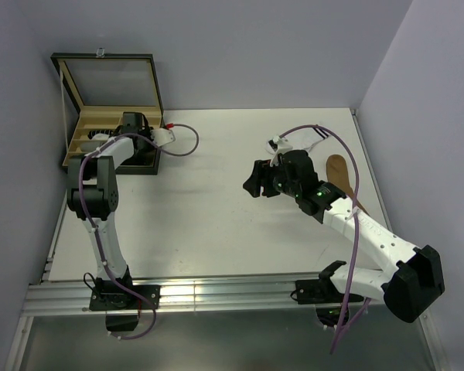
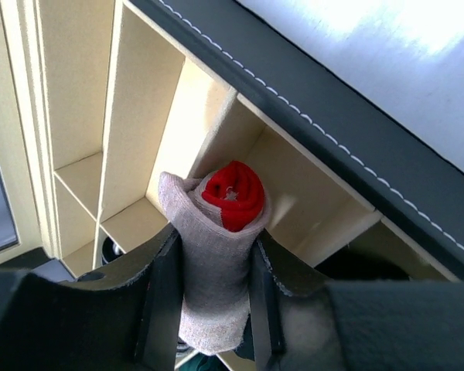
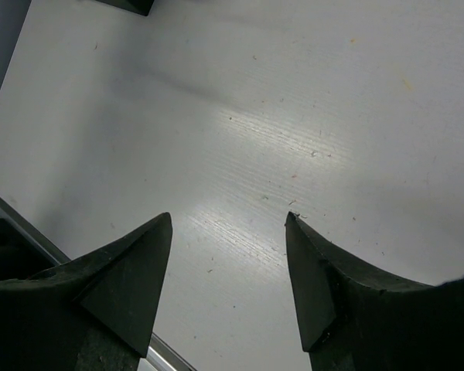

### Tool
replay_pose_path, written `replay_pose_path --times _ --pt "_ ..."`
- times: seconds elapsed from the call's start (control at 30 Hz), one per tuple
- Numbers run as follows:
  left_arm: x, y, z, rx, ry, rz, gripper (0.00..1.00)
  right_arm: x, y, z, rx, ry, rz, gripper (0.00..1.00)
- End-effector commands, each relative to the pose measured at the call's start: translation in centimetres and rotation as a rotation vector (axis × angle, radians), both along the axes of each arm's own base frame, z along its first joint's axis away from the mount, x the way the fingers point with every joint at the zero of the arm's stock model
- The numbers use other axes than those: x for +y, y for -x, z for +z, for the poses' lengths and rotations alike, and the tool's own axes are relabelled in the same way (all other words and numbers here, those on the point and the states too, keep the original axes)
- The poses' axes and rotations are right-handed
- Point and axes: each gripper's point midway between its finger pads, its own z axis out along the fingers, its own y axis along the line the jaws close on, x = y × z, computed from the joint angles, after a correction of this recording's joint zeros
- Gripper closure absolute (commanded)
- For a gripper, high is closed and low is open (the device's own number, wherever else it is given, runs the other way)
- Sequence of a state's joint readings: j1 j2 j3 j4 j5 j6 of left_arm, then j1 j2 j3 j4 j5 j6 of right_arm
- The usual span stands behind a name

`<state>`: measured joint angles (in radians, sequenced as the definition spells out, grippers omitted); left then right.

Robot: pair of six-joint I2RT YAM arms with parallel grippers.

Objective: Roll the socks
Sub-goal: Place the sock in the storage box.

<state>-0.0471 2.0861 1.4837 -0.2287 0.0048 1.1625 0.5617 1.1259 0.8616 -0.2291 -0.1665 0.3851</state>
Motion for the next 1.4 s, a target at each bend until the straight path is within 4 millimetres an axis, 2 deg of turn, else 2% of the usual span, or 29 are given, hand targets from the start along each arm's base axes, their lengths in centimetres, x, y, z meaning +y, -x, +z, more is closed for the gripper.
replay_pose_path --times 0.0,0.37,0.43,0.63,0.7,0.77,0.87,0.97,1.03,1.07,1.37 --pt "-2.4 0.7 1.1 0.043 0.11 -0.07 0.61 -0.1 -0.6 0.6 -0.024 -0.018 -0.01 0.33" --pt "-2.9 0.3 2.8 0.071 0.187 -0.101 0.53 -0.2 -0.5 0.6 -0.023 -0.015 -0.01 0.33" --pt "-2.9 0.6 2.4 0.096 0.19 -0.1 0.5 -0.2 -0.6 0.6 -0.02 -0.016 -0.011 0.33" --pt "-2.1 1.0 1.2 0.135 0.185 -0.082 0.48 -0.1 -0.5 0.3 -0.012 -0.015 -0.004 0.33" --pt "-1.8 0.9 0.8 0.142 0.189 -0.073 0.44 -0.1 -0.5 0.2 -0.007 -0.012 -0.001 0.34" --pt "-1.9 0.9 0.8 0.146 0.203 -0.075 0.43 0.0 -0.4 0.1 -0.001 -0.012 0.002 0.34" --pt "-1.9 0.9 0.9 0.146 0.208 -0.074 0.37 0.1 -0.4 -0.3 0.011 -0.01 0.007 0.34" --pt "-2.4 0.8 1.3 0.142 0.233 -0.087 0.28 0.2 -0.4 -0.2 0.013 -0.013 0.009 0.34" --pt "-2.8 0.9 1.6 0.142 0.252 -0.096 0.27 0.2 -0.5 -0.2 0.012 -0.012 0.008 0.34" --pt "-1.5 1.1 1.8 0.143 0.265 -0.072 0.27 0.2 -0.5 -0.1 0.011 -0.013 0.007 0.34" --pt "-2.4 1.1 4.8 0.116 0.366 -0.111 0.25 0.2 -0.4 -0.2 0.012 -0.015 0.013 0.34"
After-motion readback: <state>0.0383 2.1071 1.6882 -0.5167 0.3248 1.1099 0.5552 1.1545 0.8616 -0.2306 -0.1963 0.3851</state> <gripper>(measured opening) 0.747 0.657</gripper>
